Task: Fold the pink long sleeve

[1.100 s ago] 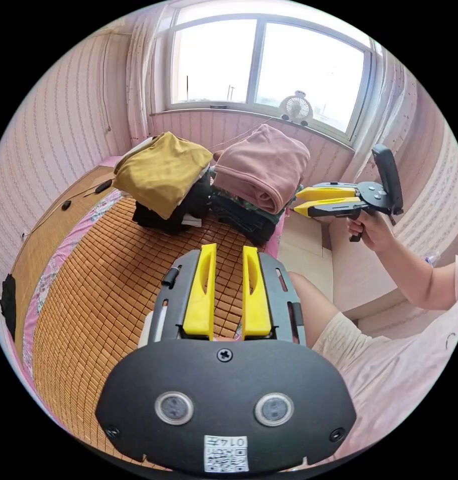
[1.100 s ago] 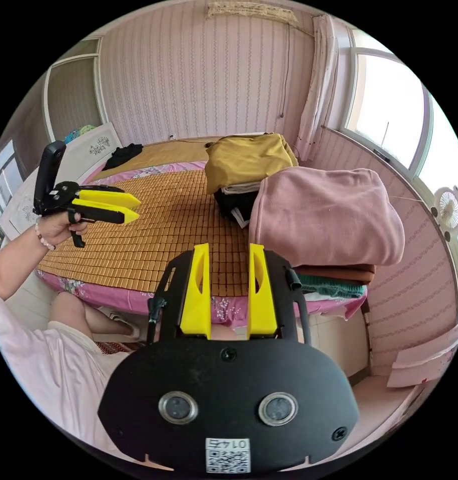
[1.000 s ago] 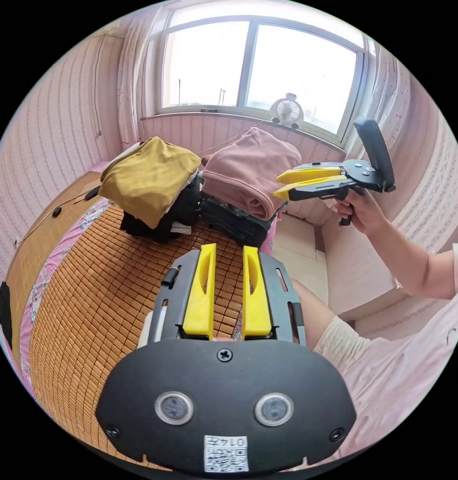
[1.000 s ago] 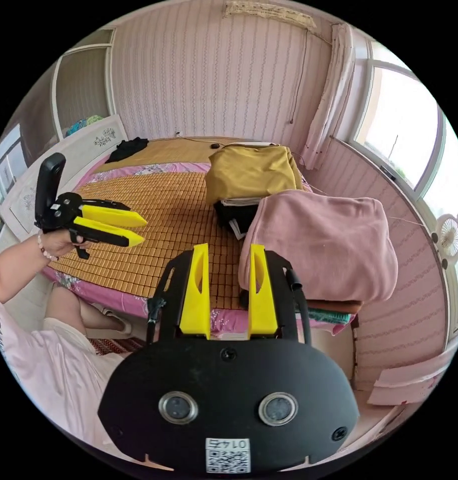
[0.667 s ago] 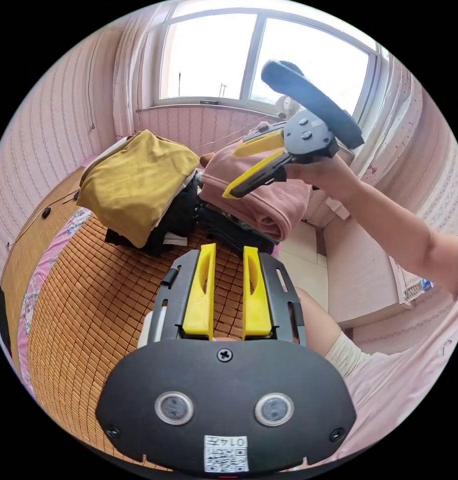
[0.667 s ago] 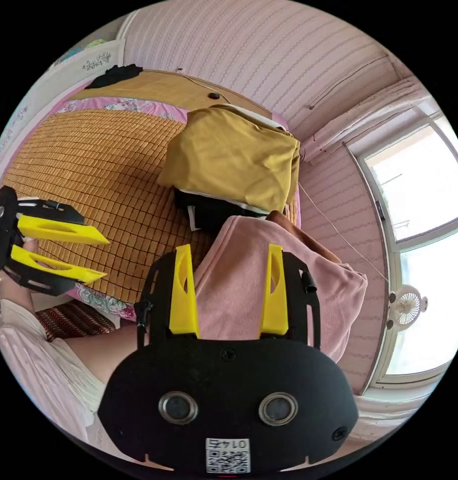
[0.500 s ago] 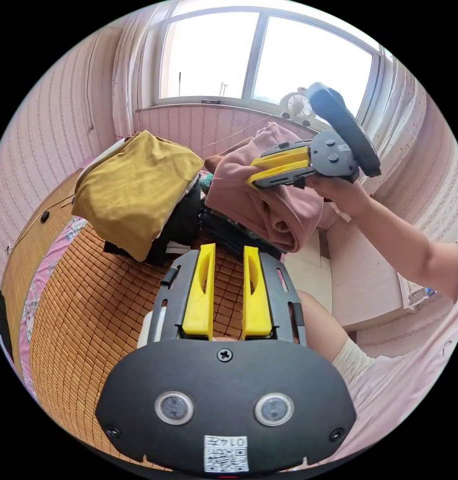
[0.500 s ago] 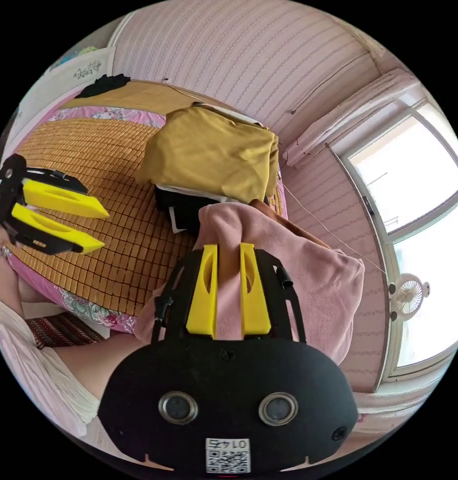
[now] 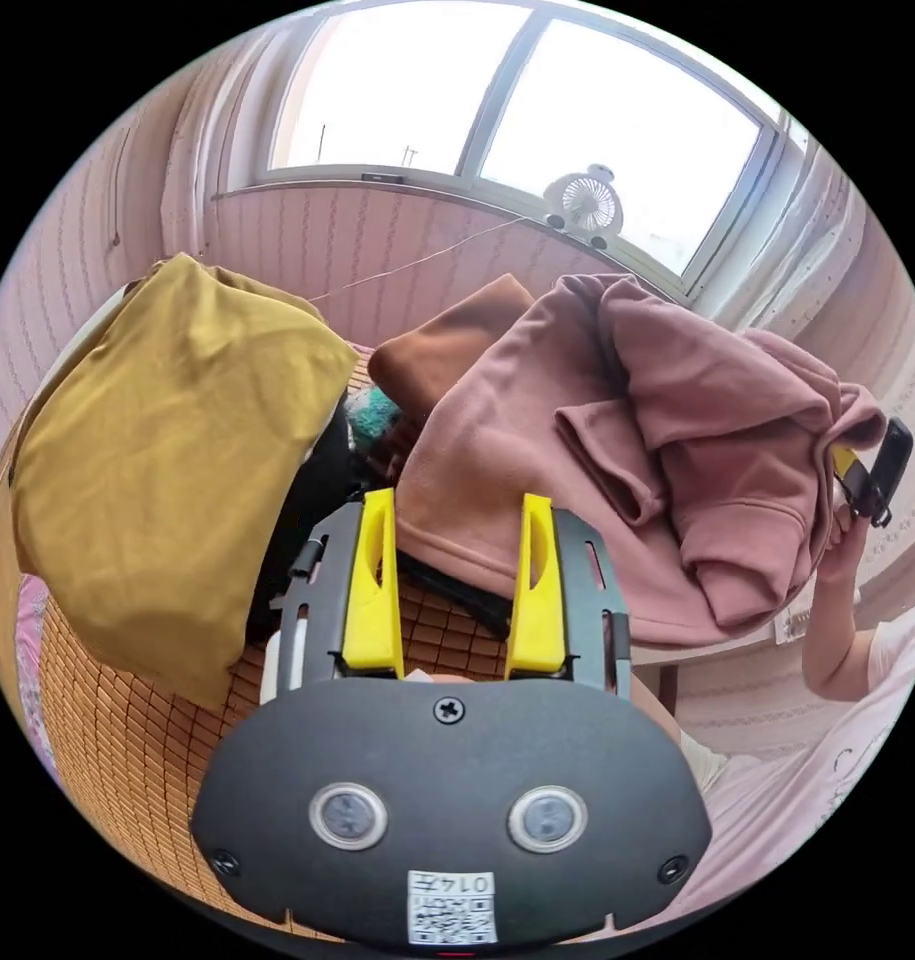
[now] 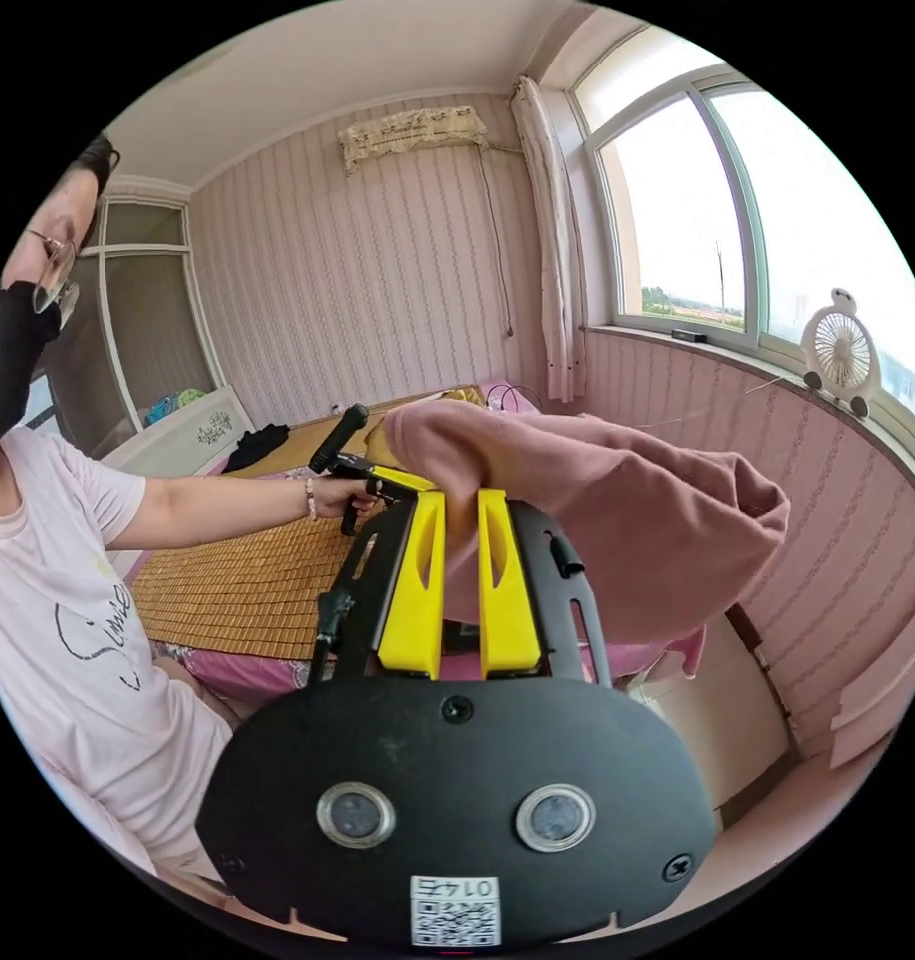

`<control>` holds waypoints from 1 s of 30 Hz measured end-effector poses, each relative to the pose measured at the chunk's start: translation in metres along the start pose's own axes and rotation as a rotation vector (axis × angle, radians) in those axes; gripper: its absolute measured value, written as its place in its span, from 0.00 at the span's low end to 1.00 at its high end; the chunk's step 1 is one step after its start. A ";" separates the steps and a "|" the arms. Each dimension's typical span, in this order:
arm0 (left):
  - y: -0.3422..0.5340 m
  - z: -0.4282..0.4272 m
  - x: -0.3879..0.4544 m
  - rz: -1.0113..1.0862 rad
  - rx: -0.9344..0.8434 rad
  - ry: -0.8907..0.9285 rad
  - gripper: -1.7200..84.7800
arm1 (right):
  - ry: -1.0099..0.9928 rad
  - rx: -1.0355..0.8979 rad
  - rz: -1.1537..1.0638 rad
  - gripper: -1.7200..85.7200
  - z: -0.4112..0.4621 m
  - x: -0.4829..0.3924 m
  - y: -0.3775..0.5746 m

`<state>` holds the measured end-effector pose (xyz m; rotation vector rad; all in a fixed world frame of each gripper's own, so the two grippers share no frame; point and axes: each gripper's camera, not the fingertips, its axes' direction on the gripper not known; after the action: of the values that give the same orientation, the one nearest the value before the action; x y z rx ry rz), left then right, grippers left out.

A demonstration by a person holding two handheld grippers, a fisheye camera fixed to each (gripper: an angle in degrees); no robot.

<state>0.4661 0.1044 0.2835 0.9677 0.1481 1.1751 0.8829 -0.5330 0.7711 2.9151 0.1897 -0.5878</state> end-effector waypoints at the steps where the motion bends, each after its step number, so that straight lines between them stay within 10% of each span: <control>1: 0.000 0.001 0.001 0.009 -0.015 0.026 0.15 | 0.032 0.012 0.002 0.08 -0.001 -0.002 0.005; 18: 0.254 -0.367 0.087 0.043 0.750 0.021 0.01 | -0.172 0.402 -0.228 0.04 -0.051 -0.091 -0.094; 30: 0.618 -0.570 0.022 -0.711 0.798 -0.618 0.01 | -0.769 -0.116 -0.238 0.04 0.319 -0.300 -0.234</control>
<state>-0.2838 0.4733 0.3804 1.7439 0.4379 0.0942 0.4526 -0.3895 0.5679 2.3536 0.4423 -1.6002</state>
